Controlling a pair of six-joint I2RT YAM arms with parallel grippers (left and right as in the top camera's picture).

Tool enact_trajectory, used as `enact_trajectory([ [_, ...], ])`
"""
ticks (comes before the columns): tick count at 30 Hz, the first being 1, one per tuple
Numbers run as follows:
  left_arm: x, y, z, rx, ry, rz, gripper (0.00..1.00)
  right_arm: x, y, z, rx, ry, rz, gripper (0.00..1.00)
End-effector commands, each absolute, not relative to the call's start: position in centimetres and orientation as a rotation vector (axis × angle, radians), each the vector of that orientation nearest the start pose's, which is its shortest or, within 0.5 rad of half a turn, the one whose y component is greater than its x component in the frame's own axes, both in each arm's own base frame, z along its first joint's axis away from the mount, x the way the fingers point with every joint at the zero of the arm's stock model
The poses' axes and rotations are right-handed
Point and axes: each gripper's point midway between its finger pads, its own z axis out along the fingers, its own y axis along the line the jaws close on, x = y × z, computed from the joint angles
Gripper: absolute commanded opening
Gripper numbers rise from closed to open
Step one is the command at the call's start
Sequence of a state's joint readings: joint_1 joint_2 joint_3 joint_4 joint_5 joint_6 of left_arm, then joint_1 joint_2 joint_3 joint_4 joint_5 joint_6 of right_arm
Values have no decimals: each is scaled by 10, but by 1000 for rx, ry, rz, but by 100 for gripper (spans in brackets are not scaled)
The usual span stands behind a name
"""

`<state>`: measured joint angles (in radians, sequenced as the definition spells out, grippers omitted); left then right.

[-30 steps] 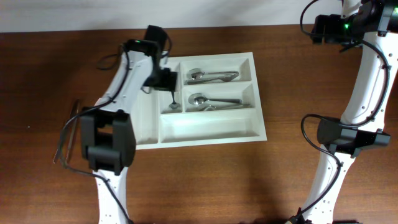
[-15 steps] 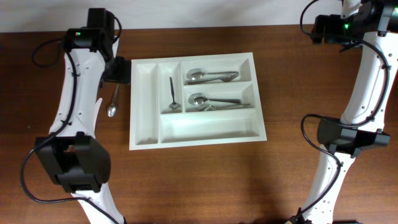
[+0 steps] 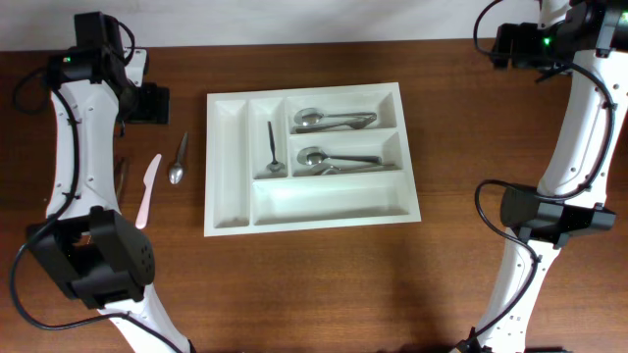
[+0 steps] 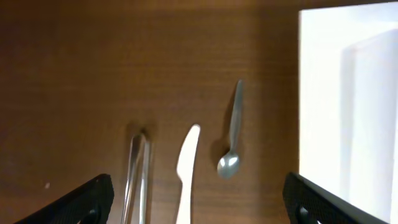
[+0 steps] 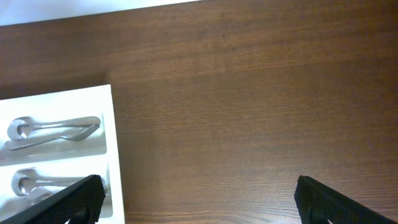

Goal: Pack container
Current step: 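Withdraw the left gripper and grasp the metal spoon on the left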

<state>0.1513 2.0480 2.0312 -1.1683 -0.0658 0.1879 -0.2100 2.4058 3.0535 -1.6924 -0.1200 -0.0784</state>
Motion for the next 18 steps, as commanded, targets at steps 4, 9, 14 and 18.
enact_trajectory([
  [4, 473, 74, 131, 161, 2852, 111, 83, 488, -87, 279, 148, 2593, 52, 99],
  [9, 473, 73, 87, 168, 2945, 85, 82, 488, -87, 279, 148, 2593, 52, 99],
  [14, 470, 73, 48, 175, 3025, 62, 81, 488, -87, 279, 148, 2593, 52, 99],
  [18, 464, 71, 20, 181, 3089, 37, 81, 488, -87, 279, 148, 2593, 52, 99],
])
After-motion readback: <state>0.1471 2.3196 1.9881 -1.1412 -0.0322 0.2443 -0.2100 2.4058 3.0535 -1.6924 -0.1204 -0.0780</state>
